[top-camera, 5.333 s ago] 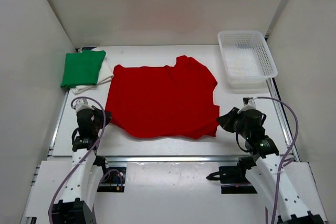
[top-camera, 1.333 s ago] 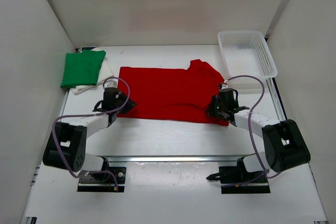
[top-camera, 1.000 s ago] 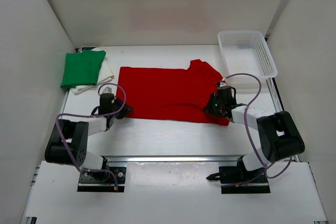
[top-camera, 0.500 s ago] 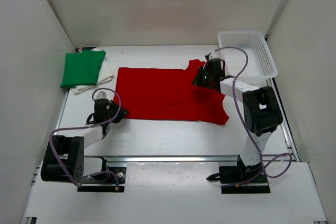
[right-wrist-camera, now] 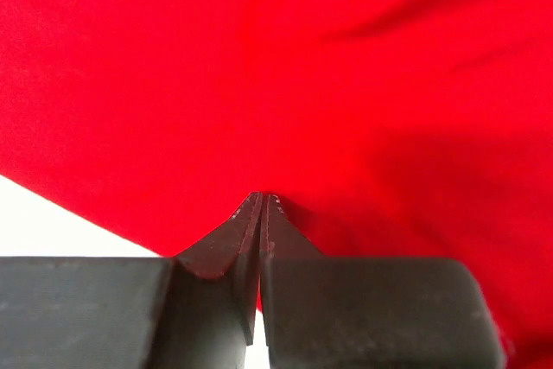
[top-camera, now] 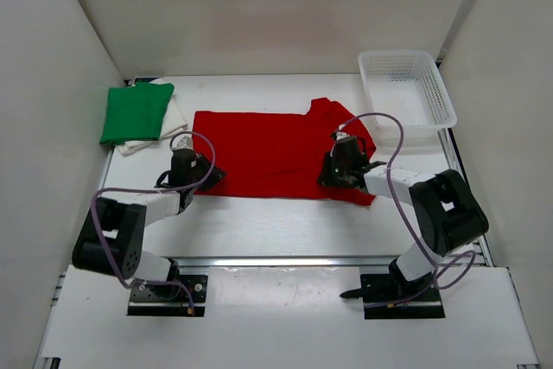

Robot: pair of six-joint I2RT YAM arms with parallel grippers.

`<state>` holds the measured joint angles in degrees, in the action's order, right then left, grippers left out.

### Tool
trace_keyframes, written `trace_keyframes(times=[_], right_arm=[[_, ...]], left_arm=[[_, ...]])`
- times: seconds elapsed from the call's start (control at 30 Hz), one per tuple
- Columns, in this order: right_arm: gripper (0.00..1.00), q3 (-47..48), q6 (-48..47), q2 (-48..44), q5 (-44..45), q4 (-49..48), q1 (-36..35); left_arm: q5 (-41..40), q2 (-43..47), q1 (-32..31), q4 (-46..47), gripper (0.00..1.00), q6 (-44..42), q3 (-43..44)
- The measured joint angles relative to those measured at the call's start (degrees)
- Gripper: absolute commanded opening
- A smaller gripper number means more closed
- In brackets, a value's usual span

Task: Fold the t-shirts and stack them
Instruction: Fold the flattened tshirt in 1/3 of the way, then grap the side of the flattened tshirt furthest away from the robot with both arms

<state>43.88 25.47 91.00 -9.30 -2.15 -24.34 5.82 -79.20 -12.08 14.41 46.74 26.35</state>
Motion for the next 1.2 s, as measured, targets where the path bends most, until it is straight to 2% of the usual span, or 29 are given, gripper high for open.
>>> trace_keyframes(times=[0.1, 0.2, 0.33, 0.5, 0.6, 0.67, 0.73, 0.77, 0.83, 0.93, 1.07, 1.2], right_arm=[[0.0, -1.36, -0.07, 1.16, 0.04, 1.03, -1.75], [0.0, -1.38, -0.31, 1.42, 0.31, 0.2, -2.45], [0.0, -5.35, 0.22, -0.42, 0.2, -4.02, -3.02], [0.0, -13.94, 1.79, -8.22, -0.22, -6.23, -6.97], [0.0, -17.55, 3.3, -12.83, -0.79, -5.01, -10.82], [0.02, -18.86, 3.96, -15.65, -1.01, -2.86, -12.61], [0.13, -18.91, 4.04, -17.77, -2.14, 0.79, -12.72], [0.15, -18.38, 3.93, -18.64, -2.45, 2.86, -11.98], [0.23, -15.8, 3.19, -20.0, -2.91, 6.49, -9.11], [0.24, -8.26, 1.36, -19.06, -3.26, 8.2, -3.52], [0.26, 9.05, -2.34, -8.11, -1.46, 8.13, 4.72], [0.3, 23.76, -5.46, 6.58, 1.11, 7.39, 11.26]], left_arm=[[2.38, -4.59, 1.27, 1.7, 0.23, 0.42, 1.05], [6.29, -7.82, 5.88, 3.21, 0.23, 1.81, -0.02], [9.07, -4.11, 10.67, 5.27, 0.24, 3.23, -5.11], [14.97, 7.74, 18.43, 3.63, 0.24, 4.37, -15.45], [14.75, 19.06, 22.01, -3.91, 0.27, 2.1, -18.88], [13.49, 26.18, 21.7, -8.87, 0.3, 0.79, -19.74], [12.55, 31.78, 20.46, -12.39, 0.3, 0.24, -19.85], [12.33, 33.31, 19.96, -13.49, 0.31, 0.17, -19.58], [11.56, 33.55, 18.25, -15.78, 0.31, -0.11, -17.29], [8.85, 29.0, 13.84, -17.05, 0.32, -0.39, -10.54], [5.03, 20.28, 7.17, -15.58, 0.33, -1.27, 1.25], [2.49, 7.48, 7.13, -13.03, 0.34, -2.4, 13.31]])
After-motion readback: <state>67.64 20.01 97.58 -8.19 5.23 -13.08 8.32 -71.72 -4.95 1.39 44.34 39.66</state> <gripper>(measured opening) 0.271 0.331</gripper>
